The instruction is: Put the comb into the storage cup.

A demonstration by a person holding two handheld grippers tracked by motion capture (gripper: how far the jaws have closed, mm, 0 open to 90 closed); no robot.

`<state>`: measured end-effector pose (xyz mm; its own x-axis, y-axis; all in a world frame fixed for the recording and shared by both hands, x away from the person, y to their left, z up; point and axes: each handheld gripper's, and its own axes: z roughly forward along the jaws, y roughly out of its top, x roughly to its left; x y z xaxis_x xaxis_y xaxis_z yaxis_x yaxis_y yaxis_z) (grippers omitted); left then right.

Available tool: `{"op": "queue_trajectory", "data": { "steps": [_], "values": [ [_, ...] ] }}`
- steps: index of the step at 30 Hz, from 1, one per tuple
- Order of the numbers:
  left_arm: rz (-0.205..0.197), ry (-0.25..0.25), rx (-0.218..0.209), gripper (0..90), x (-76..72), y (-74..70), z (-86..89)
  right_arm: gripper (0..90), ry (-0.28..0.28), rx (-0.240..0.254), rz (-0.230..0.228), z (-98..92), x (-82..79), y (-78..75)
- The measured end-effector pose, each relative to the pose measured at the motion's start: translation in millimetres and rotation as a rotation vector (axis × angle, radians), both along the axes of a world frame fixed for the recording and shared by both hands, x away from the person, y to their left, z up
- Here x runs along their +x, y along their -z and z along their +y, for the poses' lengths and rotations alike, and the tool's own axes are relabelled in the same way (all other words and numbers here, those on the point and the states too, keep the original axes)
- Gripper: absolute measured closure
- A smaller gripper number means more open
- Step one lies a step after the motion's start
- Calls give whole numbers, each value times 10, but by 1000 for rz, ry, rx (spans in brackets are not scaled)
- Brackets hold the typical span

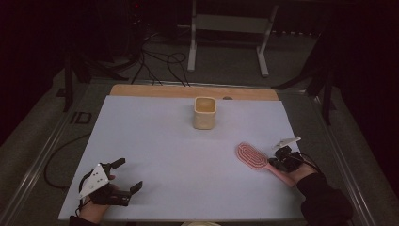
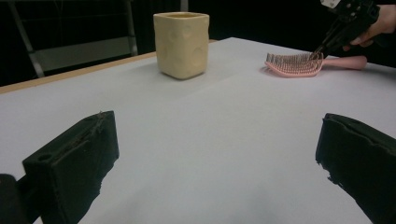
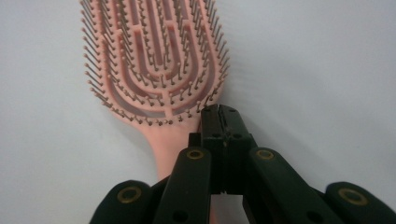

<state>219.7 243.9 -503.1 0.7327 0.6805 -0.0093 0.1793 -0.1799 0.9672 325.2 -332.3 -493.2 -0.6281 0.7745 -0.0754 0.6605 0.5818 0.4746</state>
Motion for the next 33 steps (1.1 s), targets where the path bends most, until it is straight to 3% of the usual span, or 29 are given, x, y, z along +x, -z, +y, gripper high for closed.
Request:
{"op": "queue_trajectory", "data": {
  "steps": [10,24,33],
  "values": [
    [-1,0,0,2,-2,-3,-1,900,55,4,14,73,-122,-9],
    [-1,2,5,2,-5,-2,-11,900,42,21,20,123,-181,-20],
    [-1,2,1,2,-2,-3,-3,899,32,-12,-16,74,-197,-93]
  ]
}}
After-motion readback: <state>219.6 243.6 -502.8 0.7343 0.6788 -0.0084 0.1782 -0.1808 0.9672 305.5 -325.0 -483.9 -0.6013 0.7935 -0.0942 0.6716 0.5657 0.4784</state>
